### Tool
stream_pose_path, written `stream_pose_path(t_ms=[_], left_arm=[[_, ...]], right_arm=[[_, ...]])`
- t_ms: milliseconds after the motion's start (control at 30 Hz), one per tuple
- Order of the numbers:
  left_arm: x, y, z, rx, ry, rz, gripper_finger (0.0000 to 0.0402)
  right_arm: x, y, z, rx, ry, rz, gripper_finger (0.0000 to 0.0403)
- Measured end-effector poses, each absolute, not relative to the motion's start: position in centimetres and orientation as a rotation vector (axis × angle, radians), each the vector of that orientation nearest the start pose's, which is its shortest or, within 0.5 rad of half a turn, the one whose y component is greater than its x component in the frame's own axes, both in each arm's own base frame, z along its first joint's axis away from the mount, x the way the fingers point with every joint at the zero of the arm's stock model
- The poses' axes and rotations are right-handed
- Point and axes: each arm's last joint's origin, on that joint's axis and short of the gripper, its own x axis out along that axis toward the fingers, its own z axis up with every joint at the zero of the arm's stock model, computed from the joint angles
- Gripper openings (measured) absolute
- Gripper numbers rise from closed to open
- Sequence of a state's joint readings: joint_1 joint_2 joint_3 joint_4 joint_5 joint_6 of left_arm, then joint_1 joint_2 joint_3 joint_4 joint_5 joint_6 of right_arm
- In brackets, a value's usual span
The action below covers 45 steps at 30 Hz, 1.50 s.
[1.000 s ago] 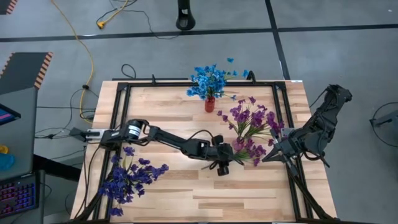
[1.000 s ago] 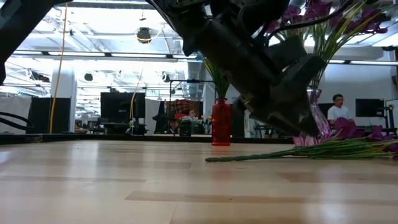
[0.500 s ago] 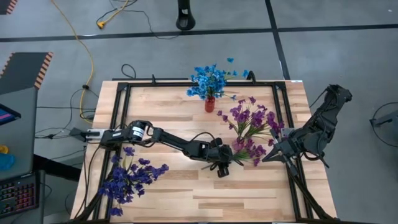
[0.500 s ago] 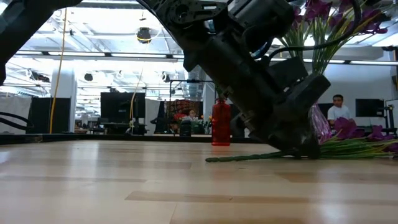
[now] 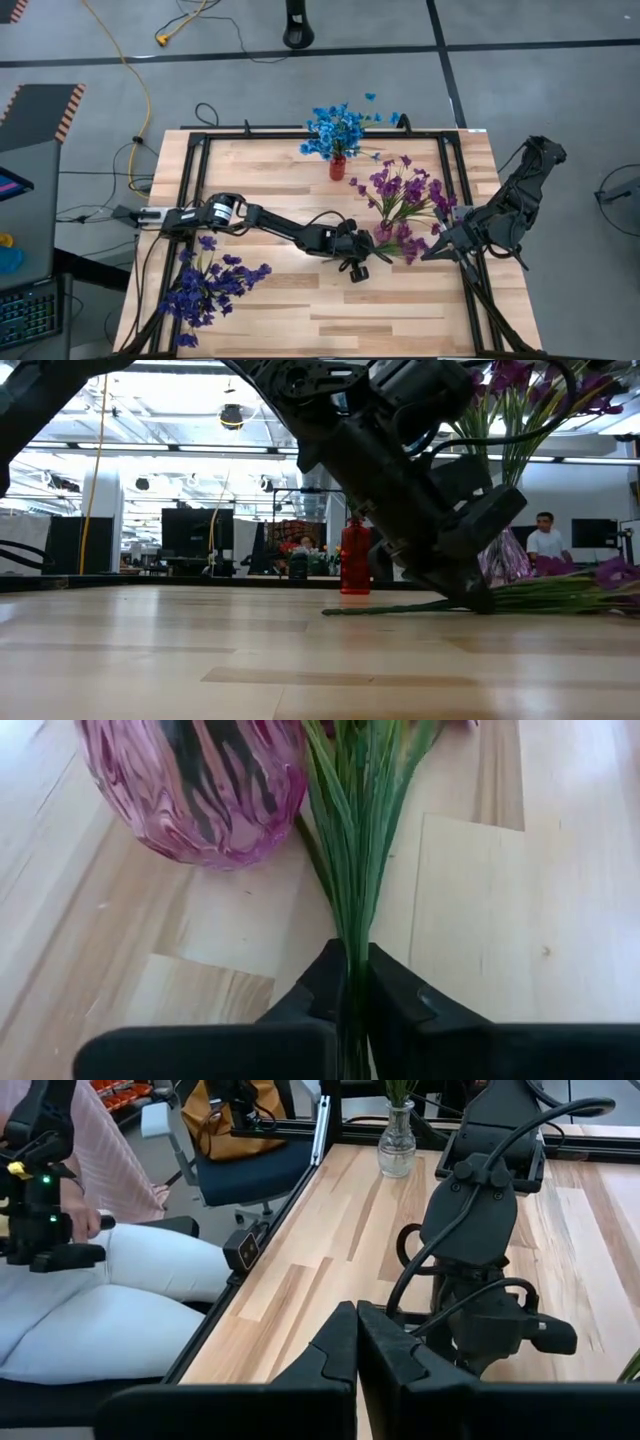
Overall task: Sort flowers into vase by color
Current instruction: Put the violet flowers into the violet vase
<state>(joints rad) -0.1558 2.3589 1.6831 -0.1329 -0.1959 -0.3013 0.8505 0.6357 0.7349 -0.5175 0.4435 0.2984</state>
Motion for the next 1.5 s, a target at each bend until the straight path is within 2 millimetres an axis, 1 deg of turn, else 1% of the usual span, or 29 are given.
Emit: stream_pose_path(t_ms=[100, 200, 300, 433, 667, 767, 867, 1033, 1167, 1300, 1500], left_arm=[[49.9, -7.3, 11.6, -0.146, 0.777, 0.152, 0.0012], [50.2, -7.6, 12.3, -0.153, 0.779, 0.128, 0.0009], [50.6, -8.2, 13.3, -0.145, 0.782, 0.090, 0.0004], [50.8, -9.3, 14.9, -0.088, 0.798, 0.054, 0.0003], [50.9, -11.8, 18.4, 0.013, 0.814, 0.003, 0.0001], [51.0, -12.6, 19.9, 0.059, 0.795, 0.010, 0.0001], [51.0, -13.3, 21.6, 0.116, 0.772, 0.010, 0.0000], [50.9, -13.9, 24.5, 0.171, 0.738, 0.003, 0.0000], [50.6, -14.1, 27.1, 0.229, 0.712, 0.027, 0.0000], [49.7, -14.2, 29.4, 0.269, 0.697, 0.029, 0.0000], [48.1, -14.5, 32.3, 0.302, 0.652, 0.056, 0.0000]], right_arm=[[9.6, 9.1, 30.6, 0.039, 0.389, 0.346, 0.0032], [9.6, 9.1, 30.7, 0.047, 0.379, 0.348, 0.0032], [9.7, 9.2, 31.1, 0.073, 0.346, 0.354, 0.0032], [9.8, 9.2, 31.4, 0.095, 0.317, 0.360, 0.0032], [9.9, 9.4, 32.0, 0.115, 0.266, 0.371, 0.0032], [9.9, 9.4, 32.9, 0.111, 0.203, 0.385, 0.0032], [9.7, 9.2, 34.3, 0.092, 0.159, 0.394, 0.0032], [9.2, 8.6, 36.6, 0.031, 0.083, 0.404, 0.0032], [8.6, 8.0, 38.0, 0.004, 0.027, 0.407, 0.0032], [8.0, 7.3, 38.8, -0.015, -0.017, 0.407, 0.0032], [6.9, 6.0, 39.3, -0.018, -0.068, 0.405, 0.0032]])
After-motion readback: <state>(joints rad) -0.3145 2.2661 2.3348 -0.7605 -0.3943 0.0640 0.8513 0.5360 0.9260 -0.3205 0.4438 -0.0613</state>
